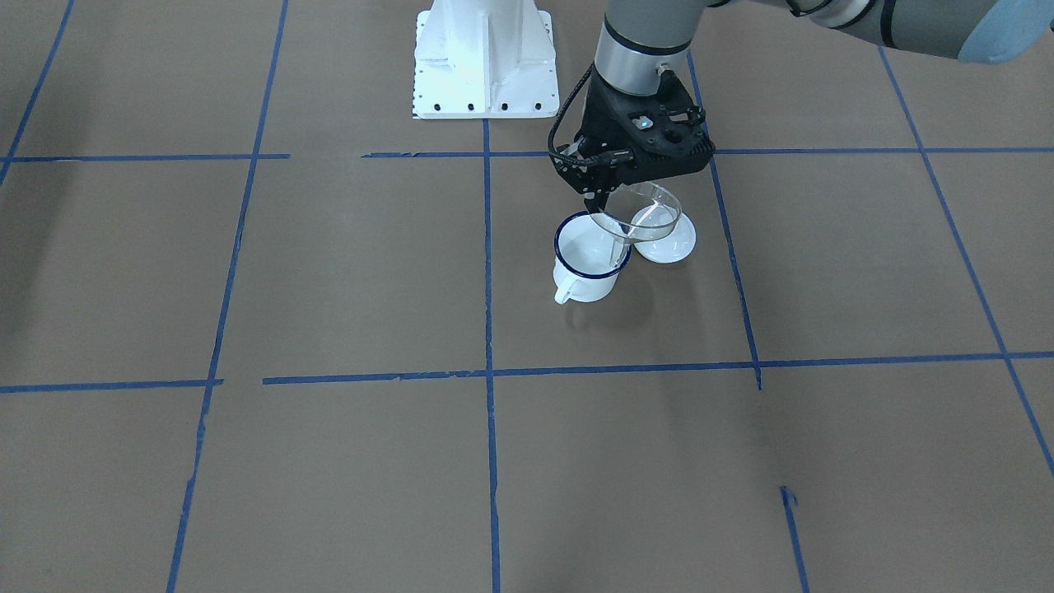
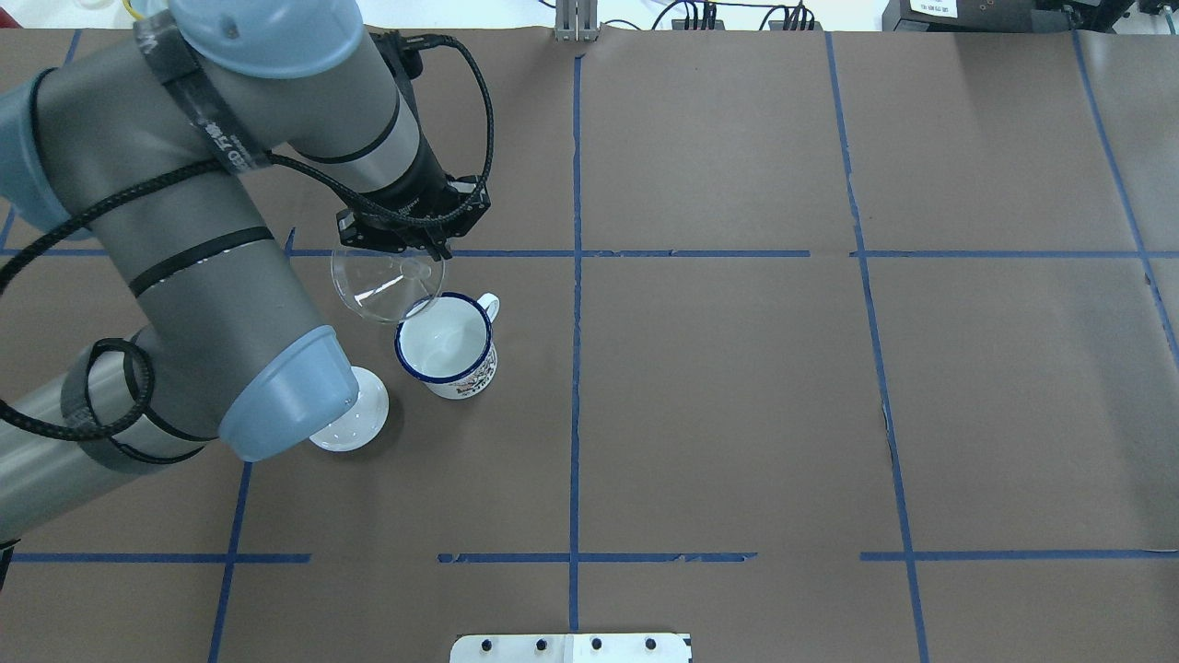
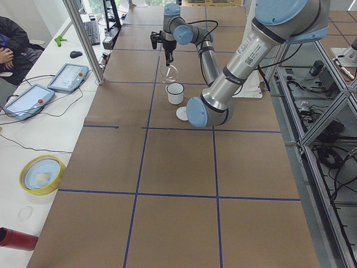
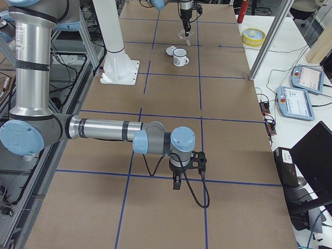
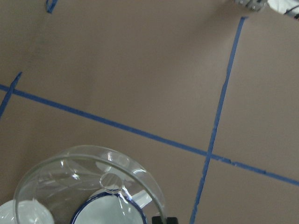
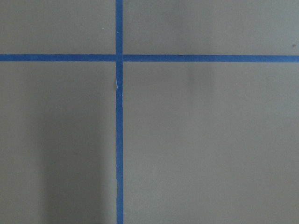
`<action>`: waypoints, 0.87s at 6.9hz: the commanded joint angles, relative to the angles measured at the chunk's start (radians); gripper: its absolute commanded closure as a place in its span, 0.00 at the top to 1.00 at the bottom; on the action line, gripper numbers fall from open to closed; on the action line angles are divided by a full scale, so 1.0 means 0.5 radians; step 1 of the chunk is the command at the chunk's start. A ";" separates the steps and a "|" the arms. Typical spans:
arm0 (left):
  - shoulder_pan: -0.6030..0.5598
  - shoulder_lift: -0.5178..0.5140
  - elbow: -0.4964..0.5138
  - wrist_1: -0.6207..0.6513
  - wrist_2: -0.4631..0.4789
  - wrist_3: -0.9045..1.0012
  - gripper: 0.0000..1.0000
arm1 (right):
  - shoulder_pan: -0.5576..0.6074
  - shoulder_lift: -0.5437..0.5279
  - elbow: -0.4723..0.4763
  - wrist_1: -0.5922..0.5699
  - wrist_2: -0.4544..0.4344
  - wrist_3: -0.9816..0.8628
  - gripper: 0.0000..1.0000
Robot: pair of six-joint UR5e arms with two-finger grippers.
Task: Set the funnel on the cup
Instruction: 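Carry the glass funnel over the enamel mug with the left gripper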
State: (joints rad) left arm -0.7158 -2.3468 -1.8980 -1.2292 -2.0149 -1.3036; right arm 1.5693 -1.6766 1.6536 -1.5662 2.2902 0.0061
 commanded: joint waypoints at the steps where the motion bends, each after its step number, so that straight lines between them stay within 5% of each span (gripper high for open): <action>1: 0.075 -0.064 0.202 0.026 -0.041 0.085 0.00 | 0.000 0.000 0.000 0.000 0.000 0.000 1.00; 6: 0.137 -0.059 0.320 -0.011 -0.109 0.101 0.00 | 0.000 0.000 0.000 0.000 0.000 0.000 1.00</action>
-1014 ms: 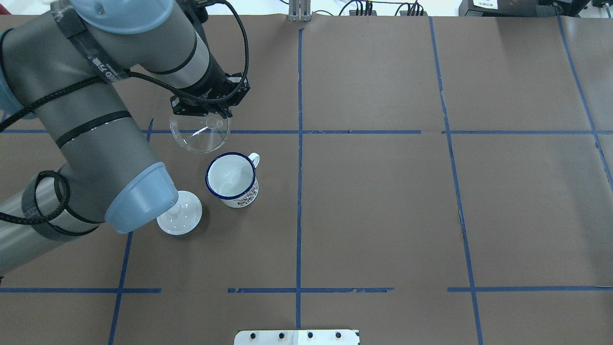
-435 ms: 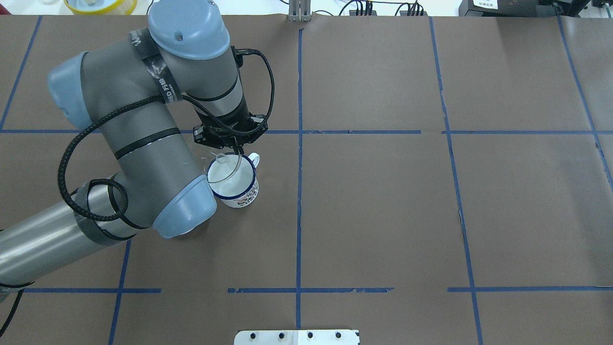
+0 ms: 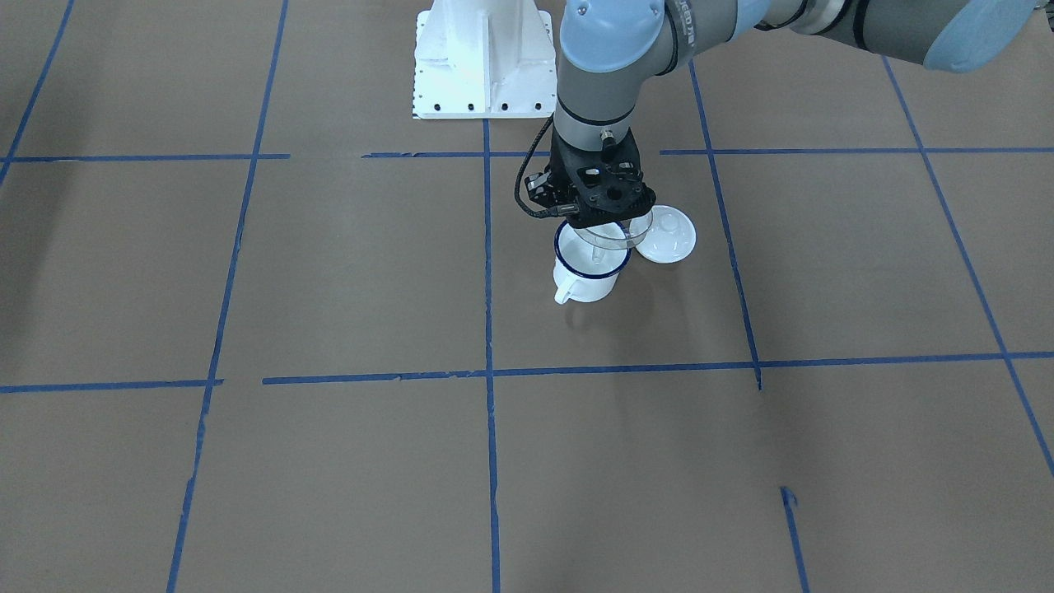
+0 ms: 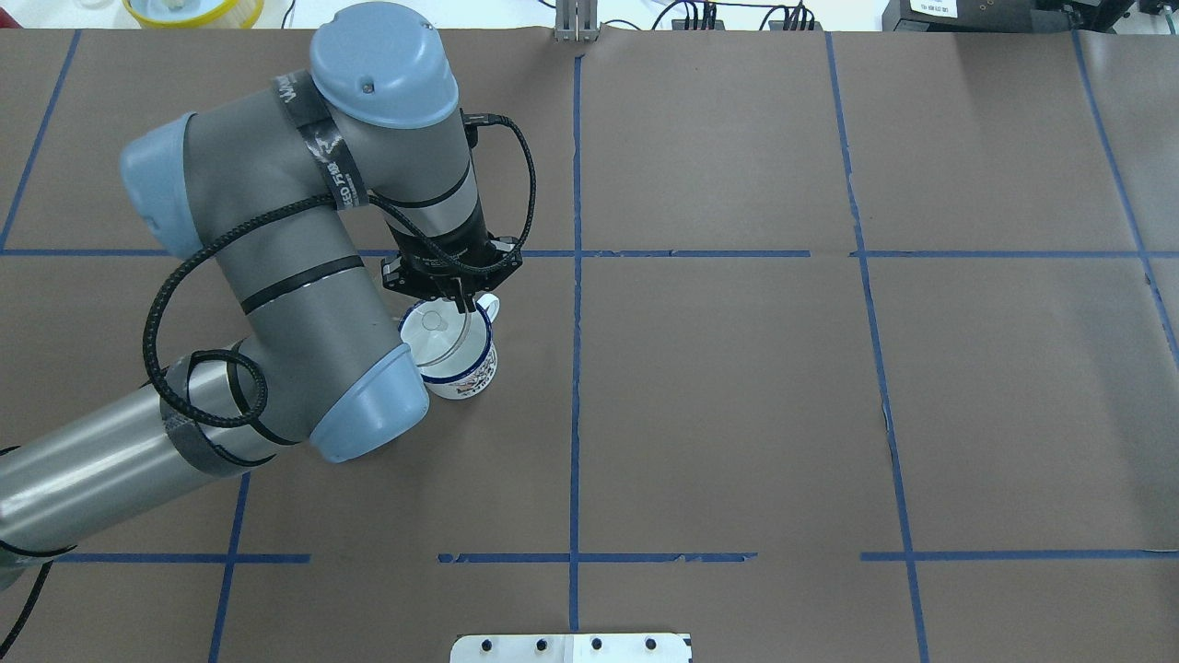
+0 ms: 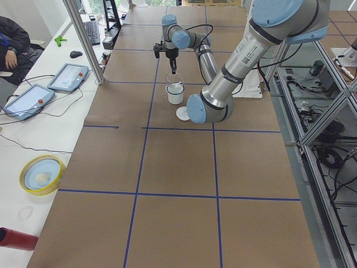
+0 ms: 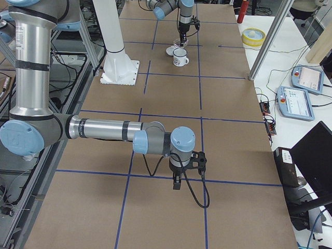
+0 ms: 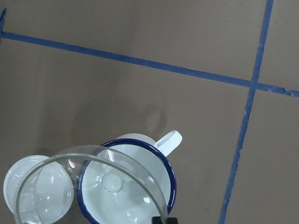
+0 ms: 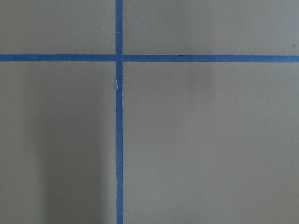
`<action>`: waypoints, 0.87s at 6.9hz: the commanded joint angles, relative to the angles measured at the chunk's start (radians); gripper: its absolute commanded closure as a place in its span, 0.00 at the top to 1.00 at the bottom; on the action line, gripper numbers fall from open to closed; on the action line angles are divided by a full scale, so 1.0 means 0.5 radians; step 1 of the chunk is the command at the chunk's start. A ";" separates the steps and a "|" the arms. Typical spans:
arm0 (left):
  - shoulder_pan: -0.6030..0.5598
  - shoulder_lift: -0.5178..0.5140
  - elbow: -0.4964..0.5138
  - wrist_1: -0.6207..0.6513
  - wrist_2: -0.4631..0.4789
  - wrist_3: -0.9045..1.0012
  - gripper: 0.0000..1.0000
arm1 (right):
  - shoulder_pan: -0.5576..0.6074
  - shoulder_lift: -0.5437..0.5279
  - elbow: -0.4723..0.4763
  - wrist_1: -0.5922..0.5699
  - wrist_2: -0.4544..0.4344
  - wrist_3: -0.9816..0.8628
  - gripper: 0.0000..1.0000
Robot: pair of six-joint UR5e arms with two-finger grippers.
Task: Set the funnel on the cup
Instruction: 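Lower the glass funnel into the mug and open the left gripper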
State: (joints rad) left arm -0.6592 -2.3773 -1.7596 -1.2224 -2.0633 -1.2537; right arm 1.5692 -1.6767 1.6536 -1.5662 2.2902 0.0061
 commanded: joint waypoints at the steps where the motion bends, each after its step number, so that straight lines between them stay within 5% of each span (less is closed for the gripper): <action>1: 0.024 0.002 0.095 -0.083 -0.012 -0.002 0.00 | 0.000 0.000 0.000 0.000 0.000 0.000 1.00; 5: 0.024 0.018 0.196 -0.169 -0.003 0.001 0.36 | 0.000 0.000 0.000 0.000 0.000 0.000 1.00; 6: 0.024 0.021 0.206 -0.190 -0.003 0.001 0.57 | 0.000 0.000 0.000 0.000 0.000 0.000 1.00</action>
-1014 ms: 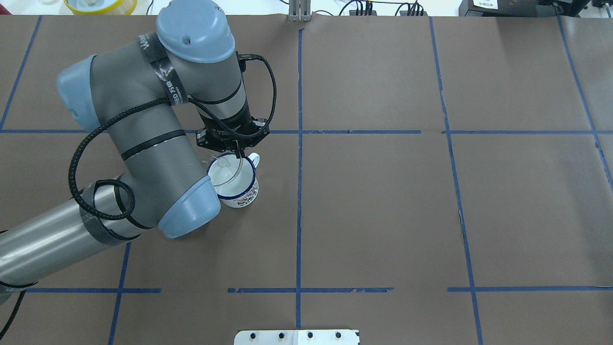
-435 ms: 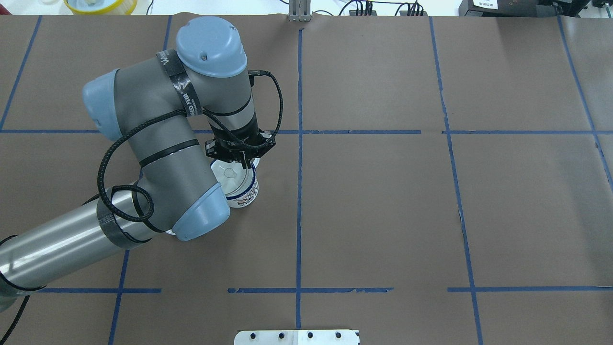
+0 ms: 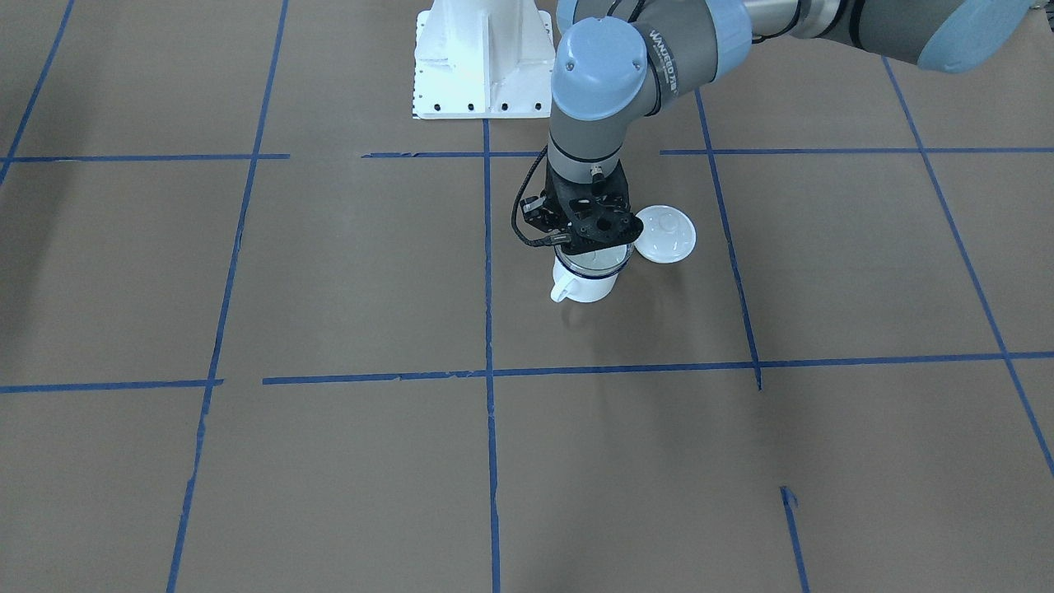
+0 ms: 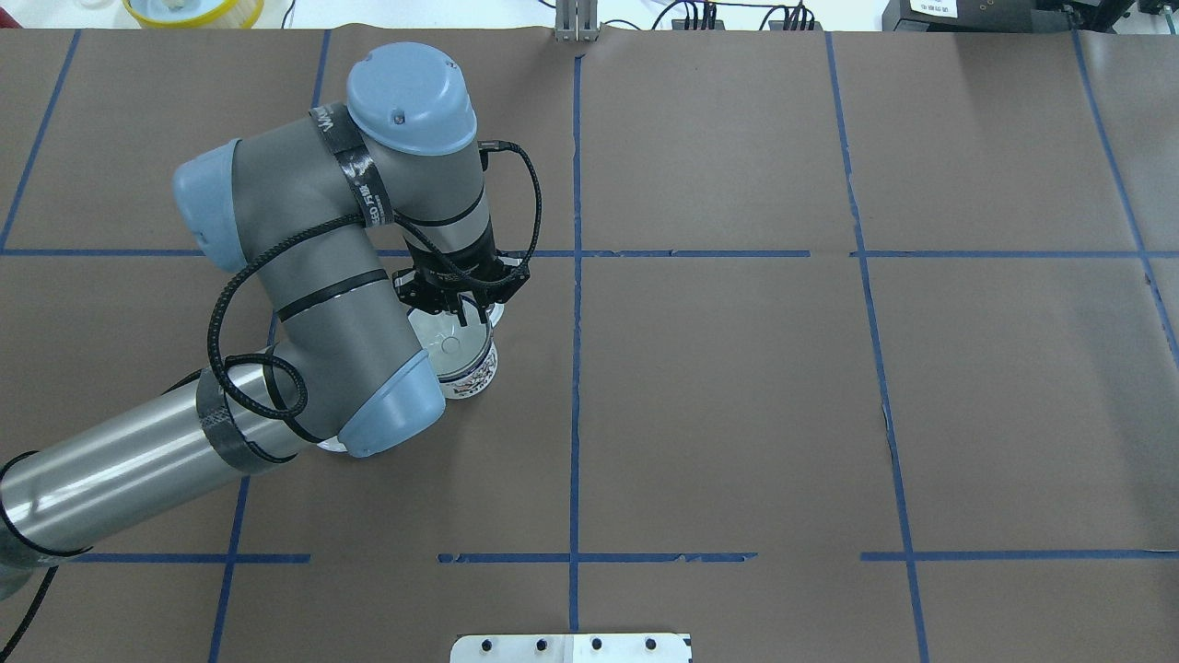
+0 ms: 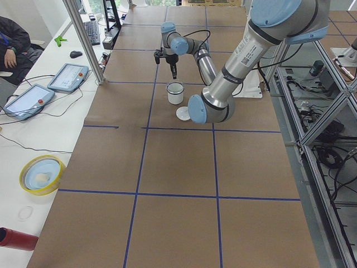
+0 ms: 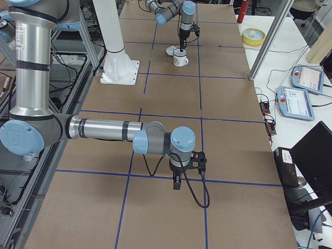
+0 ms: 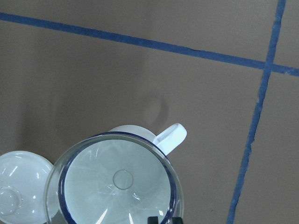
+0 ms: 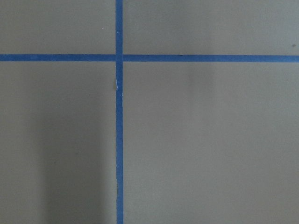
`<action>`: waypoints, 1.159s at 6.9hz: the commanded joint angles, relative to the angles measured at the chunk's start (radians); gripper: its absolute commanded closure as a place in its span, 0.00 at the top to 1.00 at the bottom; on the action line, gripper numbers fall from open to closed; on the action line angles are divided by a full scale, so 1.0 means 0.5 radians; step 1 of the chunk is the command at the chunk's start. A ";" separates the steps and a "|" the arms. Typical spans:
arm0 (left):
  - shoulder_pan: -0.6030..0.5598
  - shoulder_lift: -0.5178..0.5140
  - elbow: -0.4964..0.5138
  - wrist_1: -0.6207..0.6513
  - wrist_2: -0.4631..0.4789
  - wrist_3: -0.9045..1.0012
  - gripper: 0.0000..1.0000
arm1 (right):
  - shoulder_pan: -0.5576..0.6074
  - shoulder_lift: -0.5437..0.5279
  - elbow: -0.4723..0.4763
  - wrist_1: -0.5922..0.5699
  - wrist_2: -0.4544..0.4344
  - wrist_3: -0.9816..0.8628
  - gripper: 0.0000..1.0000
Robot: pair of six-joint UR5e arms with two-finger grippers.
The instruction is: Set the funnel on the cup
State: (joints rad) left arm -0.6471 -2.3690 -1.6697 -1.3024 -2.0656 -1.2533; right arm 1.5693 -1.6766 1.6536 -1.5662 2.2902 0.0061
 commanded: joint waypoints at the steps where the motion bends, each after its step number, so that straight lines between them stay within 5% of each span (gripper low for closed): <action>1: -0.004 0.007 0.005 -0.031 0.005 -0.003 1.00 | 0.000 0.000 0.000 0.000 0.000 0.000 1.00; 3: -0.098 0.159 -0.373 -0.031 0.020 0.021 1.00 | 0.000 0.000 0.000 0.000 0.000 0.000 1.00; 5: -0.397 0.438 -0.694 -0.034 0.014 0.592 1.00 | 0.000 0.000 0.000 0.000 0.000 0.000 1.00; 8: -1.234 0.923 -0.482 -0.156 -0.203 1.971 1.00 | 0.000 0.000 0.000 0.000 0.000 0.000 1.00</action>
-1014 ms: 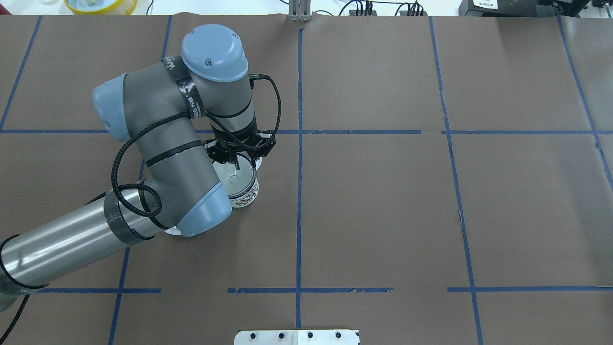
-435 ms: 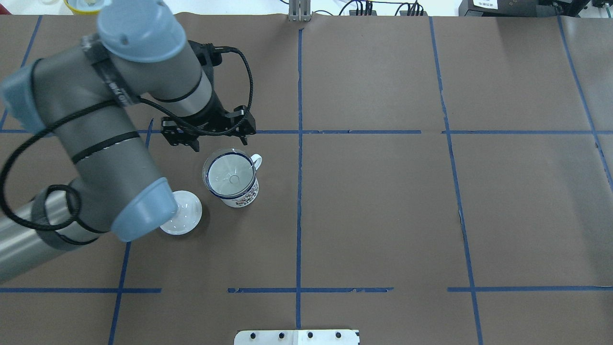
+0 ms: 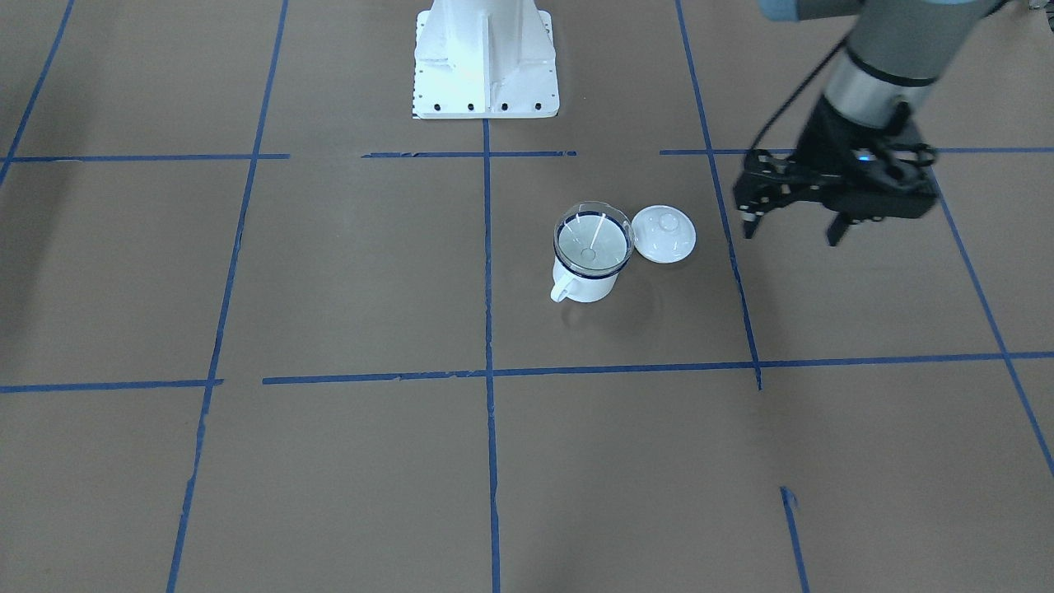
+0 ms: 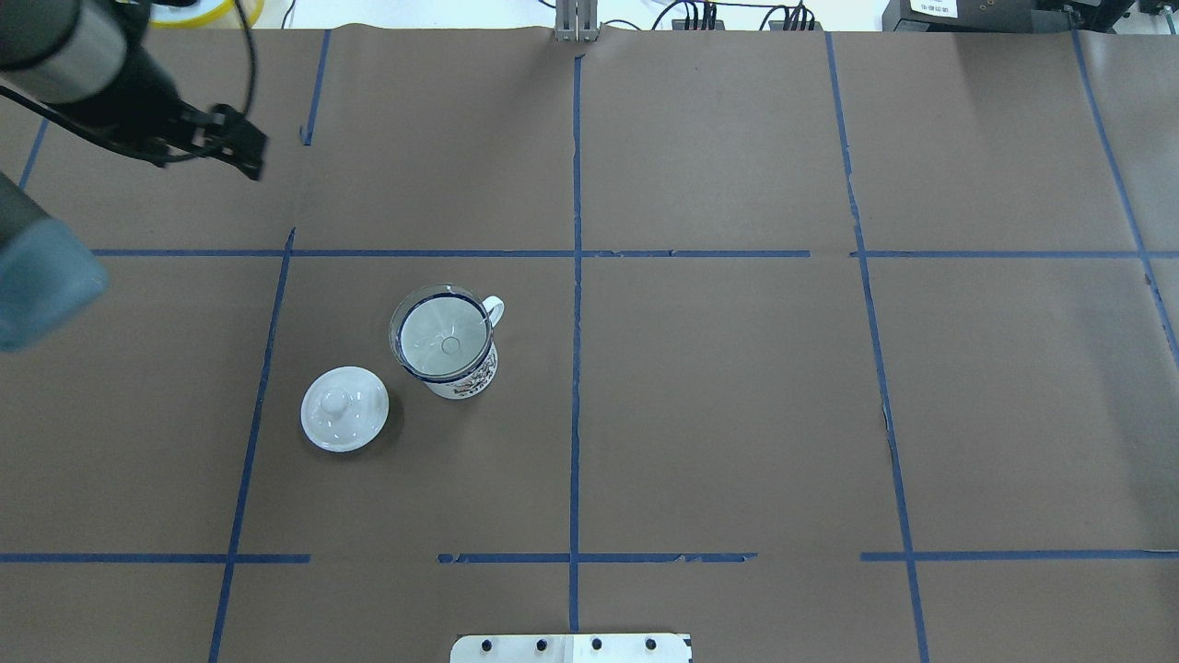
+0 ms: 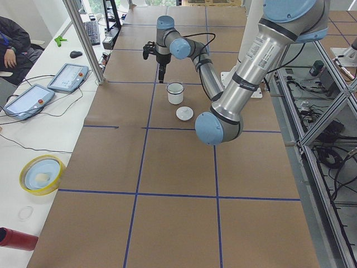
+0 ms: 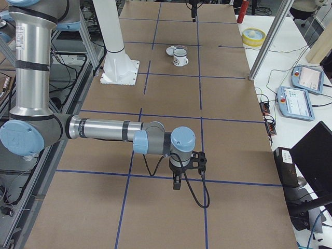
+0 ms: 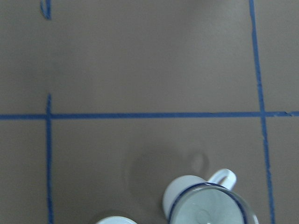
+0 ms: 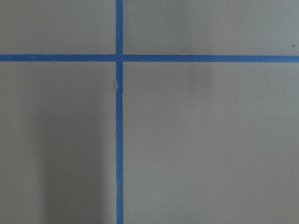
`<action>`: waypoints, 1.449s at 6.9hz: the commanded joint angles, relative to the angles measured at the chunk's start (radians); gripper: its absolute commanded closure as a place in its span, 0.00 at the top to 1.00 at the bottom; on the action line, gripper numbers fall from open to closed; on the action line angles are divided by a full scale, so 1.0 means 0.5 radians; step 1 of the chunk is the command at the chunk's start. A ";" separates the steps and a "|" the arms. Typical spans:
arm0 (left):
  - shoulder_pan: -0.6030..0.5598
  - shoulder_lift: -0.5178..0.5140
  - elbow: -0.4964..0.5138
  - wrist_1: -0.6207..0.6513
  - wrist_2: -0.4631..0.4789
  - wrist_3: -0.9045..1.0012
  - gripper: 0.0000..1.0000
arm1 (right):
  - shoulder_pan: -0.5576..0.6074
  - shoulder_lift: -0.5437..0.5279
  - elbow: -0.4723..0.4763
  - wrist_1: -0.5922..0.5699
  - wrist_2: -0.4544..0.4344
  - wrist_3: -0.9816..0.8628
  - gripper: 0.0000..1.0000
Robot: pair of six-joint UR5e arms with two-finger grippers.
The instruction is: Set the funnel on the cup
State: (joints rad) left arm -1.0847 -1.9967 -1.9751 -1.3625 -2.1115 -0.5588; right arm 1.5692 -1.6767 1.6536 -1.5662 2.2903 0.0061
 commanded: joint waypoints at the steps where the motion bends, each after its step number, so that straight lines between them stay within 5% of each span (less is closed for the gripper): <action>1: -0.595 0.268 0.322 -0.039 -0.127 1.064 1.00 | 0.000 0.000 0.000 0.000 0.000 0.000 1.00; 3: -0.910 0.467 0.657 -0.161 -0.433 1.255 1.00 | 0.000 0.000 0.000 0.000 0.000 0.000 1.00; 5: -0.923 0.710 0.695 -0.355 -0.526 1.238 1.00 | 0.000 0.000 0.000 0.000 0.000 0.000 1.00; 10: -1.064 0.830 0.793 -0.328 -0.523 1.243 1.00 | 0.000 0.000 0.000 0.000 0.000 0.000 1.00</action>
State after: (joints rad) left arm -1.5925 -1.5965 -1.5852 -1.5232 -2.3765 0.0639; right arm 1.5693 -1.6767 1.6536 -1.5662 2.2902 0.0061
